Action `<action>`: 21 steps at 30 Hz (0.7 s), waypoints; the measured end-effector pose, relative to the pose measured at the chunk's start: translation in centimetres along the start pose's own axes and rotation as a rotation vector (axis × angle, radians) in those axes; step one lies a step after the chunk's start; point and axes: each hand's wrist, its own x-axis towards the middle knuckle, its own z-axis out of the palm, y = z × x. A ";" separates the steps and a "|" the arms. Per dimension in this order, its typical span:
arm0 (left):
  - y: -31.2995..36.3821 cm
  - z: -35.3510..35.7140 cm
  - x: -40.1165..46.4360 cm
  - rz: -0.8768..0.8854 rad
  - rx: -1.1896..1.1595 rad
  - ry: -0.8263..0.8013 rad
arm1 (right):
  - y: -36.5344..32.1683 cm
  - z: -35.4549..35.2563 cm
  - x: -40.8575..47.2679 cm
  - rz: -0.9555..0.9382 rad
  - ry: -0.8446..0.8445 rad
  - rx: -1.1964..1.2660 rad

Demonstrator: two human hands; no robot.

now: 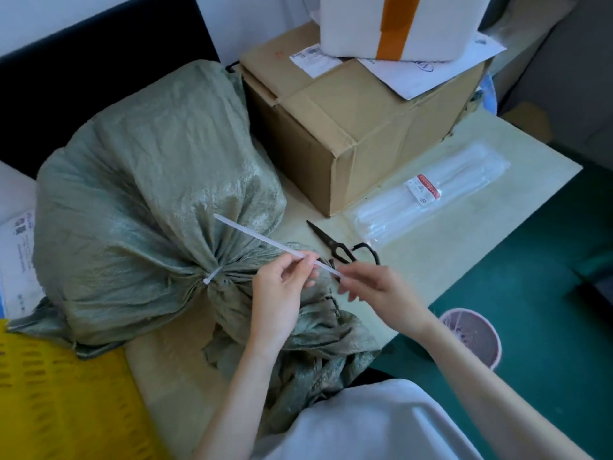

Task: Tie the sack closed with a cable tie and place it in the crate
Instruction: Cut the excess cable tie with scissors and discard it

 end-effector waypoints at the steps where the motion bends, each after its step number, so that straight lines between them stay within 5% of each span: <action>1: 0.0 0.5 0.2 -0.006 0.005 -0.026 | 0.4 -0.3 -0.2 0.015 0.023 0.010; 6: -0.1 3.0 1.0 -0.027 0.076 -0.184 | 2.8 -2.3 -1.4 0.083 0.246 0.080; 10: -0.3 5.5 1.8 -0.045 0.140 -0.310 | 5.9 -3.7 -2.9 0.216 0.678 0.452; 15: -1.2 8.6 2.2 -0.122 0.164 -0.446 | 10.3 -4.8 -6.0 0.384 1.124 0.619; 21: -2.4 11.8 2.6 -0.159 0.258 -0.572 | 16.9 -5.7 -9.1 0.639 1.294 0.739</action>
